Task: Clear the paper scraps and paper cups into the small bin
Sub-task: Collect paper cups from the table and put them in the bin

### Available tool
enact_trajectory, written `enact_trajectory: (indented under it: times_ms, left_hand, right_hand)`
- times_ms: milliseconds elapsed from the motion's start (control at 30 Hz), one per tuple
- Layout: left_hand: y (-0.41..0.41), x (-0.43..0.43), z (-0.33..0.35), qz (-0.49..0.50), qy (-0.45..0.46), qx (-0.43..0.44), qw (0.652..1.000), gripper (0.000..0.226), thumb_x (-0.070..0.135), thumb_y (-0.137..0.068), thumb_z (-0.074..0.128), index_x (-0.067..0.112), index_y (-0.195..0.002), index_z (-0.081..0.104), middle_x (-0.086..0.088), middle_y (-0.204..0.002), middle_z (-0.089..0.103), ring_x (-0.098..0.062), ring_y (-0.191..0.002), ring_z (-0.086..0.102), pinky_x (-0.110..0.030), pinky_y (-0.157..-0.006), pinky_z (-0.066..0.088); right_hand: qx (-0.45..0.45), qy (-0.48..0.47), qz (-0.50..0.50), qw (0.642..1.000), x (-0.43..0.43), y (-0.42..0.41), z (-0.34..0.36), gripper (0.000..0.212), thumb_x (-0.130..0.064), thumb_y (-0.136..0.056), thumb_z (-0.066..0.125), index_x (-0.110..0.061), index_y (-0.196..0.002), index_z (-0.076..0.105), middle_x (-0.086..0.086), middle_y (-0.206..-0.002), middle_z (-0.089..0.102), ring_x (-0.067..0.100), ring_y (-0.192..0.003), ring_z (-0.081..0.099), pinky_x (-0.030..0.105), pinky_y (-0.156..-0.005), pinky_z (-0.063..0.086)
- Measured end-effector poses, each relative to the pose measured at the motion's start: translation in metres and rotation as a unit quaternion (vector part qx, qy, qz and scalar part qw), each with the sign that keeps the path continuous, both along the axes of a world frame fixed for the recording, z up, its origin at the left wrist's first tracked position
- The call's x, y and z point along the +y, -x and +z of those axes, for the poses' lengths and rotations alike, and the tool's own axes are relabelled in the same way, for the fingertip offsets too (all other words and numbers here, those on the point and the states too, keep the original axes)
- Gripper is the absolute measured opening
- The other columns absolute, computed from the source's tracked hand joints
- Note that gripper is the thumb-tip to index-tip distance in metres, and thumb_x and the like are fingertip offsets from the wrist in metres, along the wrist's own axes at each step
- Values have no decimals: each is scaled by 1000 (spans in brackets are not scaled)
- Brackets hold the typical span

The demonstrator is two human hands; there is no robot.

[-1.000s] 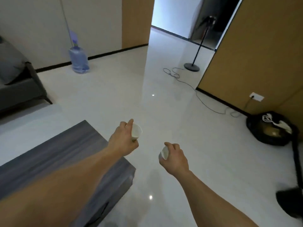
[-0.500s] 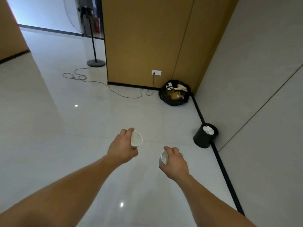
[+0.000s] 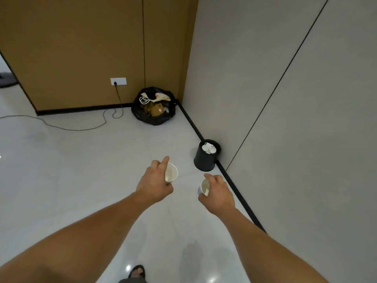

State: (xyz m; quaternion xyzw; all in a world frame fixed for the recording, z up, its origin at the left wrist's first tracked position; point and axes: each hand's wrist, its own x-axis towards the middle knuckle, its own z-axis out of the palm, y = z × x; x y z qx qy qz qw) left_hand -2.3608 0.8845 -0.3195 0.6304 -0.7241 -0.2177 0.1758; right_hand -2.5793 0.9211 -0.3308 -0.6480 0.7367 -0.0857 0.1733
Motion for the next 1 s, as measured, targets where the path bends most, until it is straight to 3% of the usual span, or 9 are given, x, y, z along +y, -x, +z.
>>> enact_trajectory:
  times_ms: [400, 700, 1000]
  left_hand:
    - [107, -231, -13, -116, 5, -19, 993, 86, 32, -74, 74, 27, -144, 26, -1, -131, 35, -24, -111, 48, -35, -90, 49]
    - [223, -374, -31, -81, -1, -13, 997, 89, 31, -70, 79, 29, -141, 26, 3, -135, 30, -21, -114, 46, -32, -90, 49]
    - [270, -517, -71, -75, -47, 4, 996, 85, 28, -76, 75, 24, -145, 26, 2, -140, 31, -21, -120, 43, -33, -97, 45]
  right_hand:
    - [-13, 5, -121, 993, -165, 85, -15, 68, -38, -84, 60, -31, -146, 32, -4, -142, 35, 21, -126, 41, 33, -93, 45]
    - [-9, -9, -81, 997, -324, 202, -34, 69, -40, -84, 60, -30, -146, 32, -3, -141, 36, 21, -123, 42, 33, -93, 44]
    - [-16, -29, -54, 998, -486, 263, -66, 67, -40, -85, 61, -28, -145, 34, -1, -140, 37, 22, -121, 43, 32, -91, 45]
